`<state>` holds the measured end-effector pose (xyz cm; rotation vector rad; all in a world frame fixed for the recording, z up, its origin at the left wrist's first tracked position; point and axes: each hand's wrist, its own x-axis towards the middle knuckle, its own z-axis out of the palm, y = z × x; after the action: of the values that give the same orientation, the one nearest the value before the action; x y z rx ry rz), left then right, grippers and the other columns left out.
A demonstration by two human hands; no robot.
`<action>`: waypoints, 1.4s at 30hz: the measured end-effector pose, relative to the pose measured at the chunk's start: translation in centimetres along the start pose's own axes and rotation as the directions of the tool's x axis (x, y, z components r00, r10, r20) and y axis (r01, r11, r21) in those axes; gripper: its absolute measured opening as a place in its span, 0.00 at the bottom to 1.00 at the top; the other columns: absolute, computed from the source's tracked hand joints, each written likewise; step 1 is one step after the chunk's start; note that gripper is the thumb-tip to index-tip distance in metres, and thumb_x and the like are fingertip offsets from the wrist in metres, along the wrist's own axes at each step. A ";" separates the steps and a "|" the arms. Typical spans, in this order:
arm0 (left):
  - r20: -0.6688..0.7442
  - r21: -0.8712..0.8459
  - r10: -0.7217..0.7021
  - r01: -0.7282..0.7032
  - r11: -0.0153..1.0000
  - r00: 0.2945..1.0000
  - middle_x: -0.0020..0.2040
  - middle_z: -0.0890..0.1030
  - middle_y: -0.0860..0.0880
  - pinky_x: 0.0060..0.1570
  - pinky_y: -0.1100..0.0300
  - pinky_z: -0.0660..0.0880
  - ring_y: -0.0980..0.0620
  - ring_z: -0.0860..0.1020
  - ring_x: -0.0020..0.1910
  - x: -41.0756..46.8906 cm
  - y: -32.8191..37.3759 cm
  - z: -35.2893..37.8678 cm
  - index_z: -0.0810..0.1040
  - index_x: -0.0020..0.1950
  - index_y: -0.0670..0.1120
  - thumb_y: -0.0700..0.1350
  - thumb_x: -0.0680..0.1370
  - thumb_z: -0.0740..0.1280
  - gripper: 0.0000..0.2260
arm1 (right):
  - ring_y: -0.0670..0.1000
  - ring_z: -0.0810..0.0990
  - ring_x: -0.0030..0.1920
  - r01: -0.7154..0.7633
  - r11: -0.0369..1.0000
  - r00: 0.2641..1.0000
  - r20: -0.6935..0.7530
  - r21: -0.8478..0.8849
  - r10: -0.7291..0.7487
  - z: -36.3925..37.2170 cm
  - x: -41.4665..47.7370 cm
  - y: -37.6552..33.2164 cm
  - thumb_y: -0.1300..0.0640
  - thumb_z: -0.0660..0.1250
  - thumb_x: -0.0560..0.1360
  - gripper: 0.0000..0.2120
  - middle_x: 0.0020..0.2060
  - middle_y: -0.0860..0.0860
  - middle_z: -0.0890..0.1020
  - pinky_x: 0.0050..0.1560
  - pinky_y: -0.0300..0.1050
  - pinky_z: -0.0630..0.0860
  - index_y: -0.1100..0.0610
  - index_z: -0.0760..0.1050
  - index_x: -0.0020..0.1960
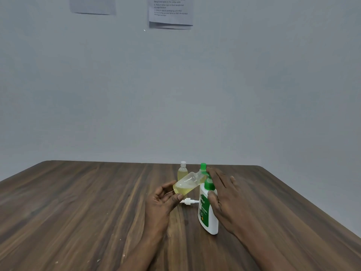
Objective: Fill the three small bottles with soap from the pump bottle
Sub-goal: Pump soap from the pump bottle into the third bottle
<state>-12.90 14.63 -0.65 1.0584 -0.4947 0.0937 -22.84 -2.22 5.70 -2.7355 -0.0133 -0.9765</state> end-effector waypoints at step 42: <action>-0.004 0.035 -0.010 0.011 0.999 1.000 0.51 0.87 0.46 0.45 0.60 0.82 0.50 0.86 0.51 -0.1 -0.4 -0.1 0.82 0.57 0.42 0.31 0.70 0.75 0.17 | 0.42 0.67 0.66 -0.022 0.998 1.000 0.005 0.057 0.022 0.7 -0.1 0.3 0.57 0.57 0.76 0.26 0.68 0.40 0.66 0.74 0.50 0.54 0.47 0.58 0.73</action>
<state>-12.83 14.56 -1.11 1.0952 -0.4853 0.0956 -22.43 -2.33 5.08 -2.6807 -0.0116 -0.9499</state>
